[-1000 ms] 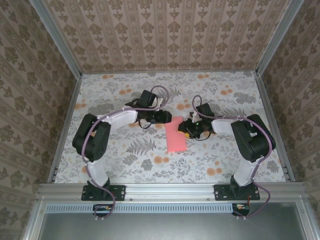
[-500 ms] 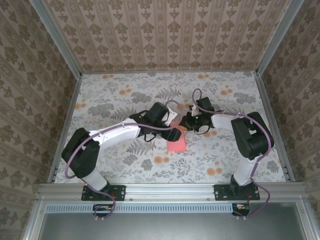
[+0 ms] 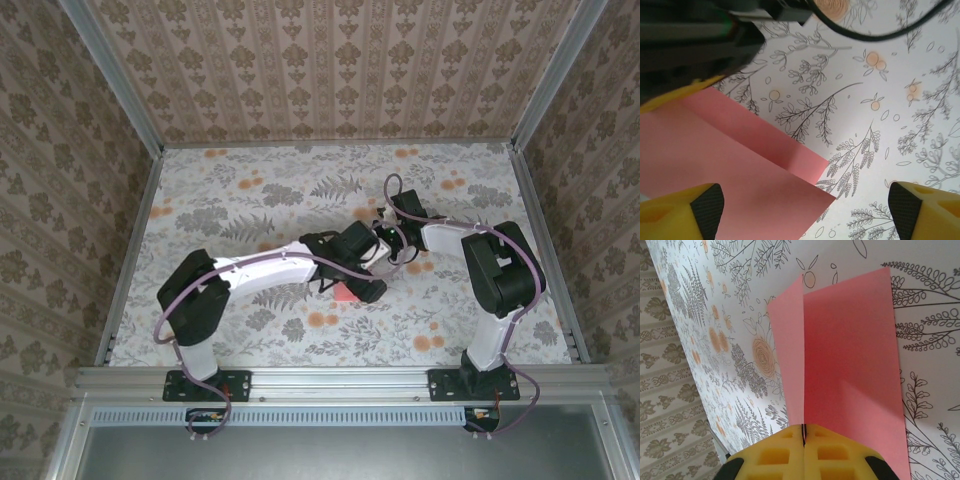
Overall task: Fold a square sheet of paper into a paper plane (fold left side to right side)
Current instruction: Fold the triangle a second time at the center of the table.
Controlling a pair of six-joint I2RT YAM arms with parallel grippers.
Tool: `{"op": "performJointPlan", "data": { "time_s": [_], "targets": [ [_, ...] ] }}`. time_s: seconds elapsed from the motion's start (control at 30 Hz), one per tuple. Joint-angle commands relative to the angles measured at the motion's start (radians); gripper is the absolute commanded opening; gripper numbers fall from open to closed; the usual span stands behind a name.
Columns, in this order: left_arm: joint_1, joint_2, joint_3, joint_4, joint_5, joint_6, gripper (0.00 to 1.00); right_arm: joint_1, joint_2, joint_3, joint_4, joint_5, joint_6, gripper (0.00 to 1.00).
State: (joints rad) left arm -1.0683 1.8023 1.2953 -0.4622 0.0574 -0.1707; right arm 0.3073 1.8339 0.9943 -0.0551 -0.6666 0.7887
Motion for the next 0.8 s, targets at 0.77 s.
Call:
{"op": "performJointPlan", "data": {
  "time_s": [0.77],
  "targets": [
    [-0.081,0.109,0.108,-0.152,-0.254,-0.038,0.58,-0.002,0.025,0.016,-0.065,0.004,-0.012,0.01]
  ]
}}
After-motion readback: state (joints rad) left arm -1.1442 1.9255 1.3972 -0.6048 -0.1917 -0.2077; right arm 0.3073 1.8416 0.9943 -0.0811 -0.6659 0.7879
